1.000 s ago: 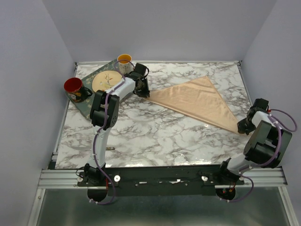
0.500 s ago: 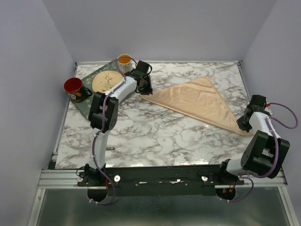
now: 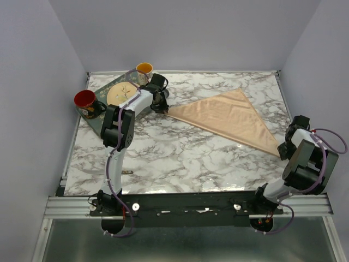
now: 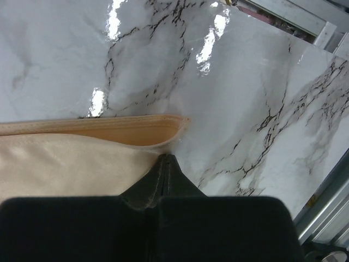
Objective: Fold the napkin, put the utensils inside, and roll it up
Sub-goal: Fold the napkin
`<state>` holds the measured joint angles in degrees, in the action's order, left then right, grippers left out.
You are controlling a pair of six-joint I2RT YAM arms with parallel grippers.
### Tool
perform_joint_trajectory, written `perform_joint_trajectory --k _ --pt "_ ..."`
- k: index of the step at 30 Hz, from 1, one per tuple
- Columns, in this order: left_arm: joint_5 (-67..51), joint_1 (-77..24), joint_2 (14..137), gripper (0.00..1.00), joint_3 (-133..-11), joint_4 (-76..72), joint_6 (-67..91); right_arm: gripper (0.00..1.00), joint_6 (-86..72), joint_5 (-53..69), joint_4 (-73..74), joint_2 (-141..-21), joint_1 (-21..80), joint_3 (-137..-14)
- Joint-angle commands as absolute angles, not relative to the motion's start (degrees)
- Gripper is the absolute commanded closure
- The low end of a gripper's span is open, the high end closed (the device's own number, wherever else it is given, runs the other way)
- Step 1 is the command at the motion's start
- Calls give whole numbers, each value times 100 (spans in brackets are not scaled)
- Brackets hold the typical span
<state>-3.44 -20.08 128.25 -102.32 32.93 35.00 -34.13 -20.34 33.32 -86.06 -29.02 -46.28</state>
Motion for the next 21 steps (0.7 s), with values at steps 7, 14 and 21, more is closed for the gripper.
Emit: perform_joint_trajectory --k 7,14,21 --pt "105 -1977 12727 67 -10143 3419 3375 99 -3367 -2522 3630 -8107 -3059 -4755" --pt "0 -2250 12445 66 -10344 3437 3436 99 -3533 -2144 3647 -7777 -2909 -4886" --pt "-395 -2127 12778 65 -10538 3437 3673 99 -3762 -2197 3577 -8866 -2979 -5132"
